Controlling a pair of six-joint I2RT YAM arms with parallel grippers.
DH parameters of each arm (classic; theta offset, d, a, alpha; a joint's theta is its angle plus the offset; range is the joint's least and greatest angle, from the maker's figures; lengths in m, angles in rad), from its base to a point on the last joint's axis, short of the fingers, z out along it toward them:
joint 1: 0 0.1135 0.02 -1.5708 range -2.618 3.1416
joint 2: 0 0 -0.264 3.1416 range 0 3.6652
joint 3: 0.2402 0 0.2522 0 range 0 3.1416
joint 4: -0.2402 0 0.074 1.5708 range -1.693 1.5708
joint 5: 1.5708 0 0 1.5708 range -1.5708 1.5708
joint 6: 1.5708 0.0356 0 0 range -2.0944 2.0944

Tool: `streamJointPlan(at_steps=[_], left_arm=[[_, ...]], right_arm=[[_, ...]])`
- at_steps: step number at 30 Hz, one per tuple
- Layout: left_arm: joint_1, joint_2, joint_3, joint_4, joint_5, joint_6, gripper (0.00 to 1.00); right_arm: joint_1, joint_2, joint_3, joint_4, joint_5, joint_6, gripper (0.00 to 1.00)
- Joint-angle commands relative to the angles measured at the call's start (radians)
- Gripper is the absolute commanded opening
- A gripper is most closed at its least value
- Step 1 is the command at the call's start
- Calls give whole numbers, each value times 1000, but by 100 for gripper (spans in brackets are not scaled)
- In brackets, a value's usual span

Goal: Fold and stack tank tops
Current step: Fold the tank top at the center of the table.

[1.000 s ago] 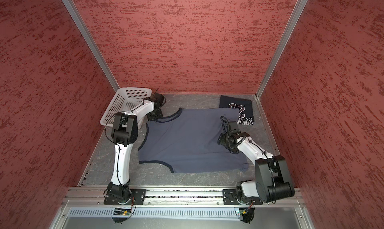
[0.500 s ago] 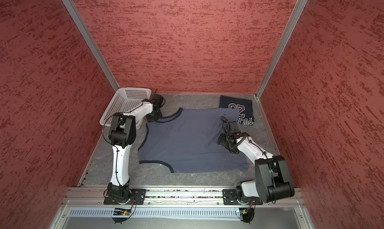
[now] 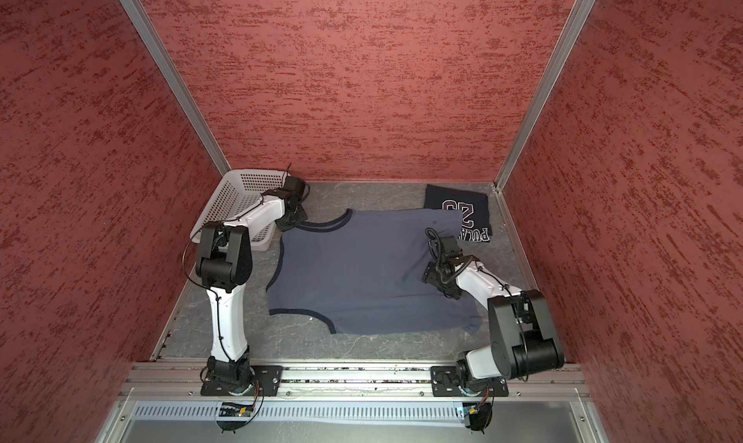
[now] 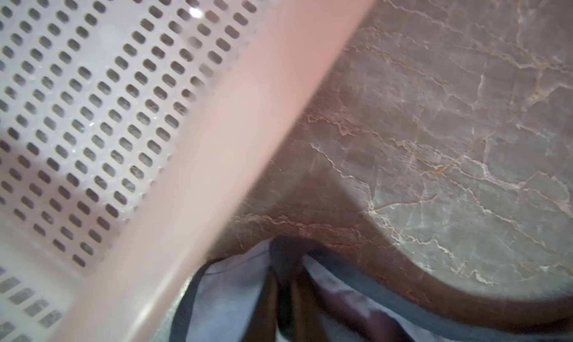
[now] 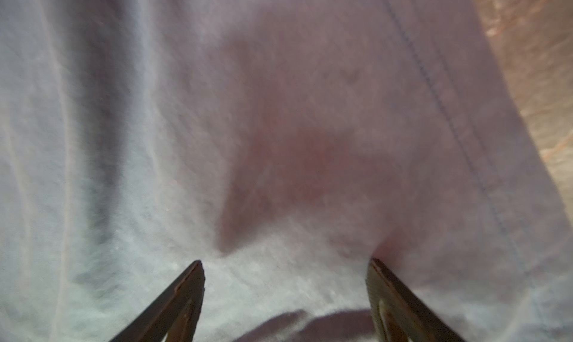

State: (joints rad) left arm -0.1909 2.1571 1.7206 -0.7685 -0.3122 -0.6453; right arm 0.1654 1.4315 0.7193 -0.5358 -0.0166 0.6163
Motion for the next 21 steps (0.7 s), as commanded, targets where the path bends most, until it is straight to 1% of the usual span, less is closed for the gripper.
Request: streamJointPlan(at_steps=[1,3,5,7,9,11,15,19,21], left_arm=[[-8,12,28,1,7,11,31],[-20,-5,33,0,-1,22,37],[-32,-23,40,-5,2,31,42],[-46,-48,40,-1,18,41,46],[-70,-75,39,9,32,58,52],[-96,-87,48,8,52,71,56],[-144,-74,86,18,124,91,58],[-185,-33,126,75,199,113,61],[-192,2,159,106,247,127,62]], right_arm=[[-6,-46,24,-15,20,-7,84],[-6,-60,49,-30,26,-23,84],[-6,-70,76,-43,45,-34,84],[-12,-70,108,-57,69,-48,84],[-28,-65,143,-64,71,-63,85],[-49,-57,172,-66,65,-77,84],[-88,-33,254,-62,55,-108,85],[-139,17,358,-35,45,-132,85],[-164,85,410,-11,31,-137,85]])
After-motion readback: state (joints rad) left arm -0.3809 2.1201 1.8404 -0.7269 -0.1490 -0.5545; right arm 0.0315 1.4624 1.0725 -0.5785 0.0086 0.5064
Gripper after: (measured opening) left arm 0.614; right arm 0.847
